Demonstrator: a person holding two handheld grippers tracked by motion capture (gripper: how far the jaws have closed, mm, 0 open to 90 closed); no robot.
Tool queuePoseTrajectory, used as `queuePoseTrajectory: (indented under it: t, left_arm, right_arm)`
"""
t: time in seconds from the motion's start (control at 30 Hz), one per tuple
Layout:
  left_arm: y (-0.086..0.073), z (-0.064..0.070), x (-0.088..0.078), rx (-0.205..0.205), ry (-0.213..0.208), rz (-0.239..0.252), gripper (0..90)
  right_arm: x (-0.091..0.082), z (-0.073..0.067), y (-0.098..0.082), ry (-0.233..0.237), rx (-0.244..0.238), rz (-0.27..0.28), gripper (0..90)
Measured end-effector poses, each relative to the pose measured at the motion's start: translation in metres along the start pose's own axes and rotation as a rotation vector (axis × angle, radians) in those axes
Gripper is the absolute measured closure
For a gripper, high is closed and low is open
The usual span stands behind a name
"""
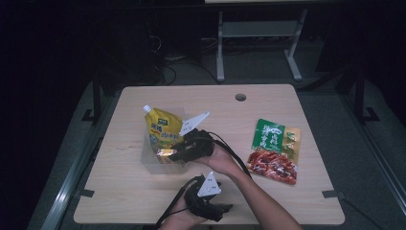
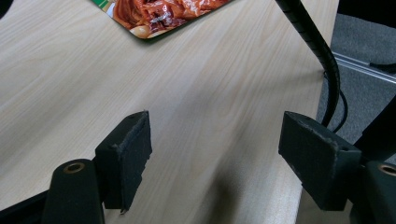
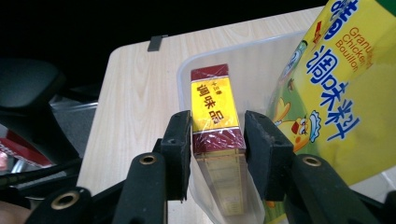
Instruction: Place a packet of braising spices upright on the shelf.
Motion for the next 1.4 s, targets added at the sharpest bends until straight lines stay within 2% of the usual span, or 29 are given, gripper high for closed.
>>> queuePoseTrajectory:
  t: [0.23, 0.43, 0.5, 0.73, 1.07, 1.4]
  left_arm:
    - [0.000, 0.001, 0.001, 0.008, 0.002, -0.006, 24.9]
    - [0.000, 0.001, 0.001, 0.003, 0.001, -0.007, 24.9]
    - [0.001, 0.000, 0.000, 0.014, 0.005, -0.015, 24.9]
    - [0.003, -0.001, 0.000, 0.003, 0.000, -0.009, 25.5]
    - [0.009, -0.007, -0.003, -0.002, 0.005, -0.004, 28.8]
    - [0.024, -0.016, 0.000, -0.010, 0.021, 0.009, 31.7]
  right_arm:
    - [-0.006, -0.002, -0.002, 0.001, 0.003, -0.001, 55.2]
    - [-0.022, -0.001, -0.009, 0.006, 0.040, 0.027, 51.7]
    - [-0.027, -0.002, -0.011, 0.007, 0.051, 0.032, 50.9]
    - [-0.044, -0.002, -0.023, -0.014, 0.074, 0.043, 48.7]
    - [-0.071, 0.000, -0.048, -0.051, 0.128, 0.058, 44.4]
    - [-0.102, 0.006, -0.084, -0.100, 0.216, 0.062, 38.1]
Point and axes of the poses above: each handheld gripper's, and its own axes: x roughly forward along the jaws, y roughly out of its top, z roughly to its right, the point moved 2 cm from there along x, roughly forward along the jaws, and after that the axes turned 15 degrees about -z, right-handed, at the moved point
